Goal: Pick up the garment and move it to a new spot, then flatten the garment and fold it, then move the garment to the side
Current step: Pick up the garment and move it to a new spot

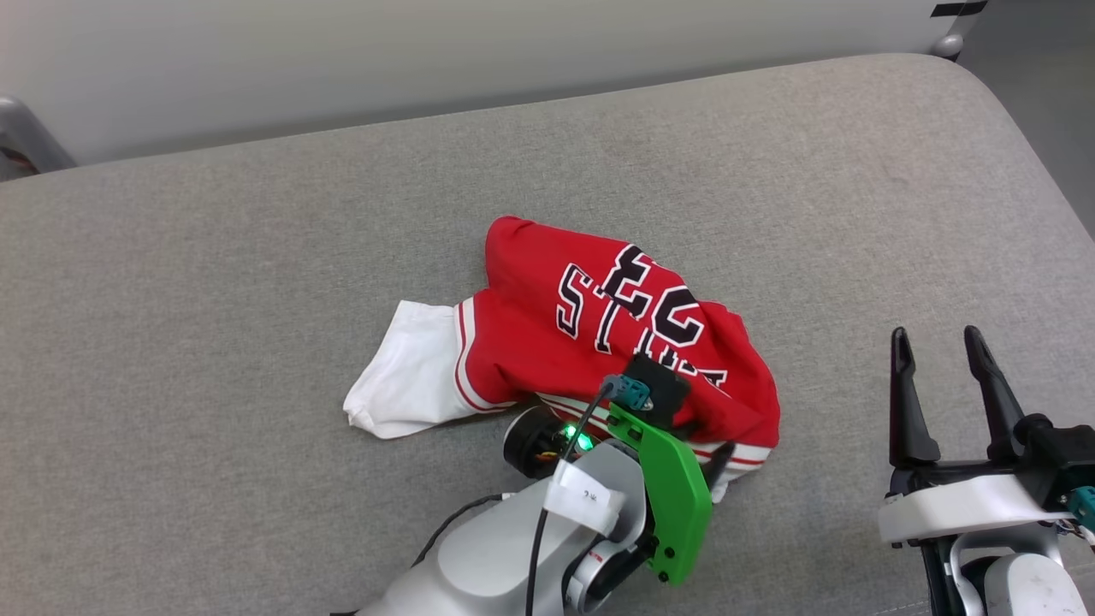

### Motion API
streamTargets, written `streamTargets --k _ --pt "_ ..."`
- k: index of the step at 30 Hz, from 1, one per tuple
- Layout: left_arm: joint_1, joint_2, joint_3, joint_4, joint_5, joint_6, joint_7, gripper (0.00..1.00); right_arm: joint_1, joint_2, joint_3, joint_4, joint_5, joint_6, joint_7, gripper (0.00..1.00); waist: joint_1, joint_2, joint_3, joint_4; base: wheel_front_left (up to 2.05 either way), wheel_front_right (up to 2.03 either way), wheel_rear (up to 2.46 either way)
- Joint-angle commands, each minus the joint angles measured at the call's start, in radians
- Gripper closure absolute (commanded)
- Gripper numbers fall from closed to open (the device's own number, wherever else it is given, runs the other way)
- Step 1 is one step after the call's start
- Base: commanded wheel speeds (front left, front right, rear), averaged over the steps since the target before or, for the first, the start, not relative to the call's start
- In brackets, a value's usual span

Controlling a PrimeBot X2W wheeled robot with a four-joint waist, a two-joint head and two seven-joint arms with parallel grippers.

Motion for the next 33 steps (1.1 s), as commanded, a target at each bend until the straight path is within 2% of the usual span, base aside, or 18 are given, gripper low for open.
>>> streamTargets --k 1,5,10,17,24,26,30,33 --pt "-0.011 -0.002 -0.006 0.003 -0.002 0.013 -0.029 0.00 -0.013 0.001 0.007 0.005 0.001 -0.001 -0.002 0.00 0.0000 -0.0001 -0.009 0.007 0.00 0.00 0.00" --pt "-0.047 -0.002 0.001 0.032 -0.022 0.026 -0.110 0.00 -0.005 0.001 0.008 0.011 -0.002 -0.001 -0.002 0.00 0.0000 -0.0001 -0.033 0.034 0.00 0.00 0.00" --pt "-0.078 0.002 0.047 0.083 -0.044 0.009 -0.204 0.00 0.021 0.001 0.001 0.022 -0.013 -0.001 -0.002 0.00 0.0000 -0.0001 -0.086 0.083 0.00 0.00 0.00" --pt "-0.075 0.120 0.112 0.096 -0.009 0.028 -0.361 0.00 0.068 0.001 -0.008 0.026 -0.030 -0.001 -0.002 0.00 0.0000 -0.0001 -0.168 0.150 0.00 0.00 0.00" --pt "0.052 0.270 0.204 -0.025 0.034 0.044 -0.416 0.00 0.123 0.001 -0.021 0.021 -0.043 -0.001 -0.002 0.00 0.0000 -0.0001 -0.224 0.200 0.00 0.00 0.00" --pt "0.116 0.297 0.266 -0.096 0.061 0.060 -0.417 0.00 0.134 0.001 -0.021 0.020 -0.044 -0.001 -0.002 0.00 0.0000 -0.0001 -0.233 0.208 0.00 0.00 0.00" --pt "0.290 0.320 0.404 -0.240 0.136 0.082 -0.417 0.00 0.155 0.001 -0.018 0.014 -0.044 -0.001 -0.002 0.00 0.0000 -0.0001 -0.247 0.216 0.00 0.00 0.00" --pt "0.411 0.302 0.488 -0.312 0.184 0.082 -0.418 0.00 0.169 0.001 -0.012 0.009 -0.044 -0.001 -0.002 0.00 0.0000 -0.0001 -0.251 0.217 0.00 0.00 0.00"
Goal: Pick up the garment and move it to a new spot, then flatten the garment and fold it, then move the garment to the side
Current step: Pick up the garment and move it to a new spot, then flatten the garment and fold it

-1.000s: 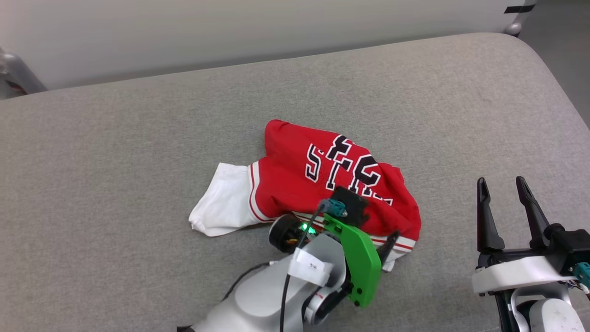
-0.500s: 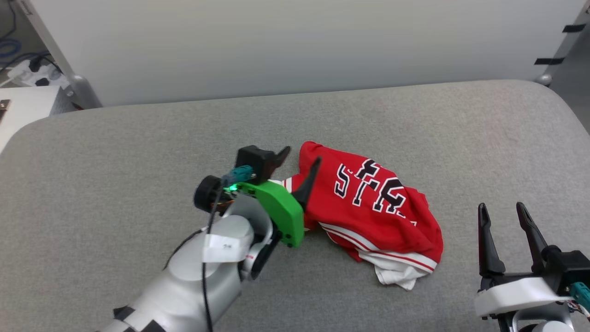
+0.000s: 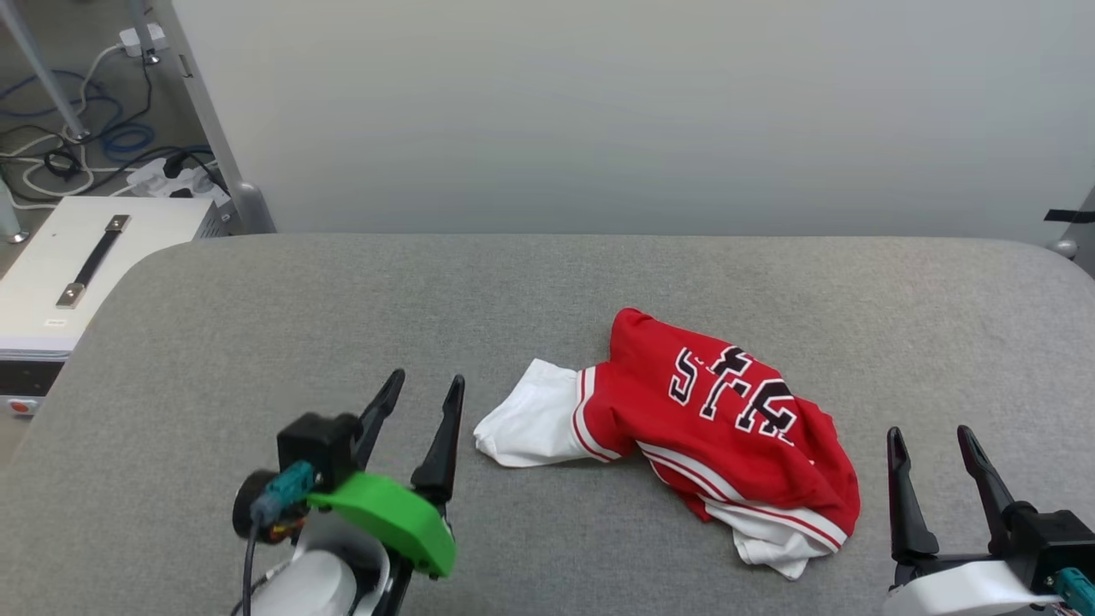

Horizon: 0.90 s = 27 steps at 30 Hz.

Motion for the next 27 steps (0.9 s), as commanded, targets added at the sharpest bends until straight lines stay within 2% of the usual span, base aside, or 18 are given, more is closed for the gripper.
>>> streamTargets --k 1,8,16,21,27 --pt "0.052 -0.015 0.024 -0.018 0.026 -0.002 -0.006 0.00 0.015 0.000 0.005 -0.006 -0.008 -0.001 -0.002 0.00 0.0000 0.0000 -0.008 0.006 0.00 0.00 0.00" --pt "0.191 -0.097 0.169 -0.058 0.116 -0.040 -0.006 0.00 0.022 0.000 0.018 -0.006 0.001 -0.001 -0.002 0.00 0.0000 0.0000 0.008 -0.011 0.00 0.00 0.00" --pt "0.183 -0.117 0.185 -0.026 0.149 -0.056 0.004 0.00 0.014 0.000 0.033 -0.013 0.003 -0.001 -0.002 0.00 0.0000 0.0000 0.045 -0.045 0.00 0.00 0.00" --pt "0.128 -0.124 0.195 -0.014 0.120 -0.046 0.075 0.00 -0.002 0.000 0.037 -0.024 -0.001 -0.001 -0.002 0.00 0.0000 0.0000 0.093 -0.069 0.00 0.00 0.00" --pt "0.013 -0.101 0.187 0.018 0.098 -0.008 0.295 0.00 -0.025 0.000 0.042 -0.033 -0.008 -0.001 -0.002 0.00 0.0000 0.0000 0.172 -0.101 0.00 0.00 0.00"
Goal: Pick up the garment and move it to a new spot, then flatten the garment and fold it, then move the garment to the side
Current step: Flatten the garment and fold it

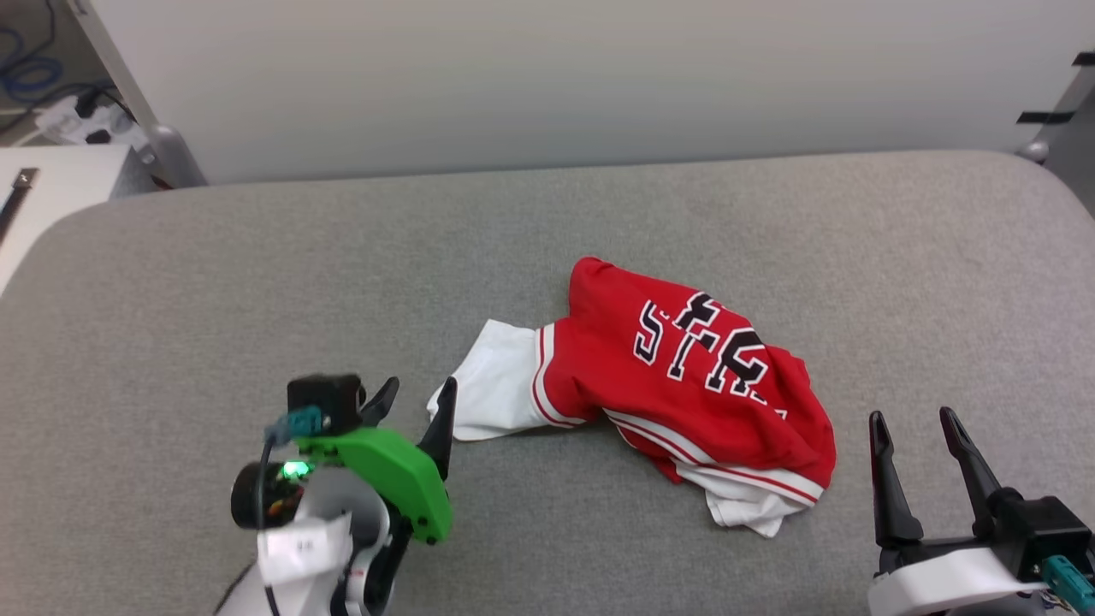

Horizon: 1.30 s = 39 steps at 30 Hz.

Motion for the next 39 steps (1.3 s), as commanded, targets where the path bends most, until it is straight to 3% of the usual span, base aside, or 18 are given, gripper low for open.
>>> streamTargets --k 1,7,17,18,19,29,39 --pt "-0.036 0.016 -0.006 0.013 -0.006 0.011 0.060 0.00 -0.021 0.000 0.006 -0.006 -0.009 -0.001 -0.002 0.00 0.0000 0.0000 0.063 -0.034 0.00 0.00 0.00" --pt "-0.139 0.068 -0.037 0.067 0.003 0.054 0.311 0.00 -0.052 0.000 0.022 -0.008 -0.007 -0.001 -0.002 0.00 0.0000 0.0000 0.134 -0.065 0.00 0.00 0.00" --pt "-0.215 0.087 -0.070 0.170 0.020 0.074 0.435 0.00 -0.087 0.000 0.035 -0.008 0.008 -0.001 -0.002 0.00 0.0000 0.0000 0.204 -0.102 0.00 0.00 0.00" --pt "-0.214 0.089 -0.080 0.199 0.021 0.070 0.445 0.87 -0.090 0.000 0.034 -0.008 0.009 -0.001 -0.002 0.00 0.0000 0.0000 0.209 -0.101 0.00 0.00 0.00" --pt "-0.213 0.089 -0.081 0.204 0.018 0.066 0.444 1.00 -0.091 0.000 0.033 -0.008 0.009 -0.001 -0.002 0.00 0.0000 0.0000 0.208 -0.100 0.00 0.00 0.00" --pt "-0.184 0.085 0.024 0.177 -0.032 0.088 0.253 1.00 -0.079 0.000 0.023 0.008 -0.002 -0.001 -0.002 0.00 0.0000 0.0000 0.145 -0.034 0.00 0.00 0.00" --pt "-0.020 0.180 0.146 0.092 -0.094 0.149 0.211 1.00 -0.043 0.000 0.021 0.027 -0.011 -0.001 -0.002 0.00 0.0000 0.0000 0.058 0.051 0.00 0.00 0.00"
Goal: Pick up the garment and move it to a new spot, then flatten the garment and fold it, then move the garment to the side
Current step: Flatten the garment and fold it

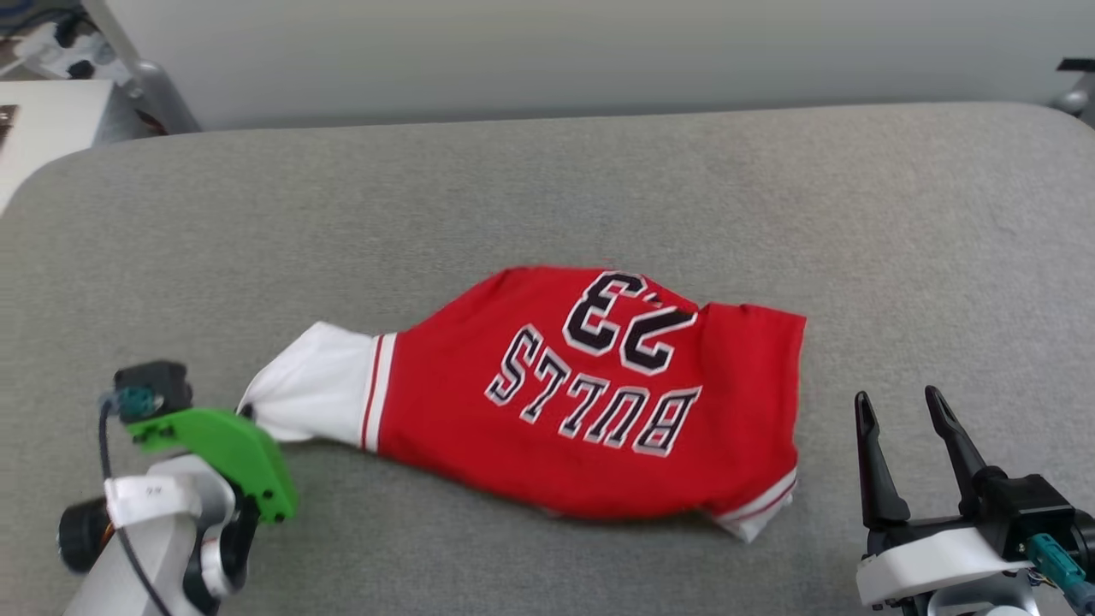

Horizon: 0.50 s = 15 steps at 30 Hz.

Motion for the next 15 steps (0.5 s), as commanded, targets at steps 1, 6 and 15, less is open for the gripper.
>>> streamTargets --k 1,6,15 --pt "0.038 0.011 0.013 -0.010 -0.011 0.011 -0.006 1.00 0.011 0.000 0.000 0.005 -0.003 -0.001 -0.002 0.00 0.0000 0.0000 -0.040 0.043 0.00 0.00 0.00" --pt "0.129 0.017 0.037 -0.032 -0.038 0.032 -0.008 1.00 0.021 0.000 0.005 0.013 -0.003 -0.001 -0.002 0.00 0.0000 0.0000 -0.055 0.060 0.00 0.00 0.00" --pt "0.164 -0.015 0.001 -0.038 -0.036 0.001 -0.047 0.00 0.031 0.000 0.014 0.030 -0.006 -0.001 -0.002 0.00 0.0000 0.0000 -0.077 0.069 0.00 0.00 0.00"
